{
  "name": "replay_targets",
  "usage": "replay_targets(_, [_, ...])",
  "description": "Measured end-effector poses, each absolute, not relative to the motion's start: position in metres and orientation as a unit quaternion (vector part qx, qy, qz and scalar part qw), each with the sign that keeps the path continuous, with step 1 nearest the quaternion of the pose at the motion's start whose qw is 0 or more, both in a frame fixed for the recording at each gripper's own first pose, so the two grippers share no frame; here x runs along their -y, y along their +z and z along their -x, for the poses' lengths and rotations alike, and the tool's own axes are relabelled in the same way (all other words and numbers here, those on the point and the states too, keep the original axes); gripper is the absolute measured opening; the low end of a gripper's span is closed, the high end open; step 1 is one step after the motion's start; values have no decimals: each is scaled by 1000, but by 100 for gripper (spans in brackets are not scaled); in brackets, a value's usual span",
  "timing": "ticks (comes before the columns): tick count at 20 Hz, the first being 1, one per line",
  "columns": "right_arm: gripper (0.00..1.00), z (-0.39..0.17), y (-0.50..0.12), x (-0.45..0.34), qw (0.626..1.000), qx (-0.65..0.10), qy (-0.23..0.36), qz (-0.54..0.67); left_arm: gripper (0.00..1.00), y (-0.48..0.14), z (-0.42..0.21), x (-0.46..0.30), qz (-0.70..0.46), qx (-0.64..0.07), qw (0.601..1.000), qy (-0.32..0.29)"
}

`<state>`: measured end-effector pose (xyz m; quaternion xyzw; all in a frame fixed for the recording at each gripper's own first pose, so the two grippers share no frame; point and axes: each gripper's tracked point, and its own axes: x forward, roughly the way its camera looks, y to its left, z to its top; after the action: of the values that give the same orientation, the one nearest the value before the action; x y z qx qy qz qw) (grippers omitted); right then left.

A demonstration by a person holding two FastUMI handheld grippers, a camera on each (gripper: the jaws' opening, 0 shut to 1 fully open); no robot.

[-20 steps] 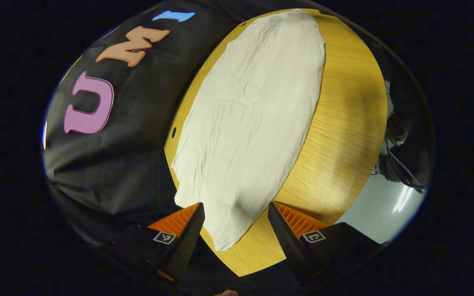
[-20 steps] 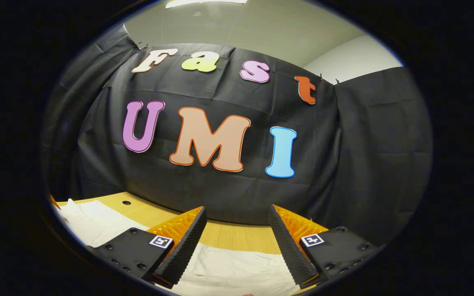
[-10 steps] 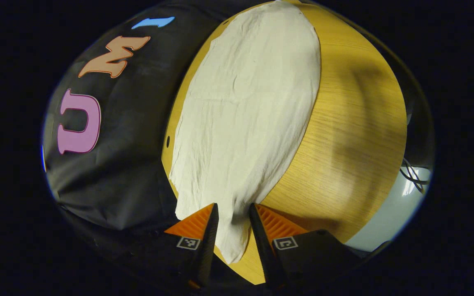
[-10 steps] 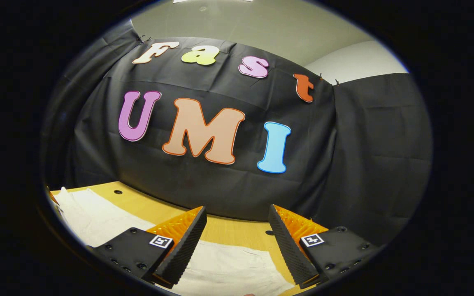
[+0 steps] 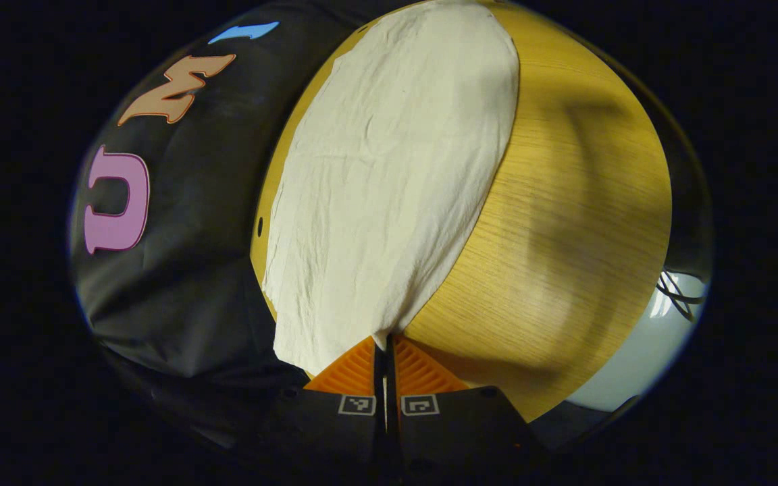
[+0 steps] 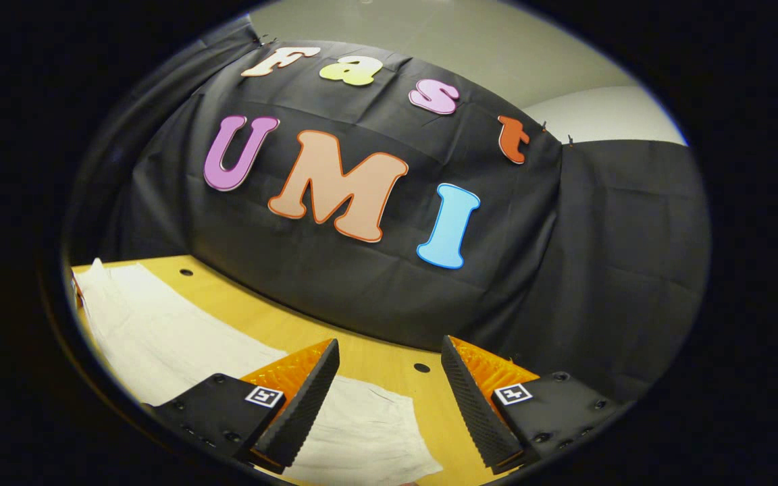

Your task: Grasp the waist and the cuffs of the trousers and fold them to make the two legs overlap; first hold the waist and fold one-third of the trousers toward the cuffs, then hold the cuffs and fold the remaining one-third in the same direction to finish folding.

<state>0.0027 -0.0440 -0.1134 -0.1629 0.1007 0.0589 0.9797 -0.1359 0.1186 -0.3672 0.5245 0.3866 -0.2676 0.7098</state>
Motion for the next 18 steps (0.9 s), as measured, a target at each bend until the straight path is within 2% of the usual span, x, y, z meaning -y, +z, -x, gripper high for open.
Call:
replay_targets(4, [97, 9, -131, 67, 964, -115, 68, 230, 0, -367, 136, -118, -527, -387, 710, -261])
replay_targets(11, [98, 35, -181, 92, 921, -163, 118, 333, 0, -368, 137, -118, -530, -387, 711, -252])
replay_targets(15, [97, 55, -213, 98, 884, -183, 166, 397, 0, -369, 137, -118, -535, -385, 710, -249])
replay_targets(18, [97, 76, -243, 100, 841, -195, 217, 456, 0, -369, 137, -117, -536, -384, 711, -246])
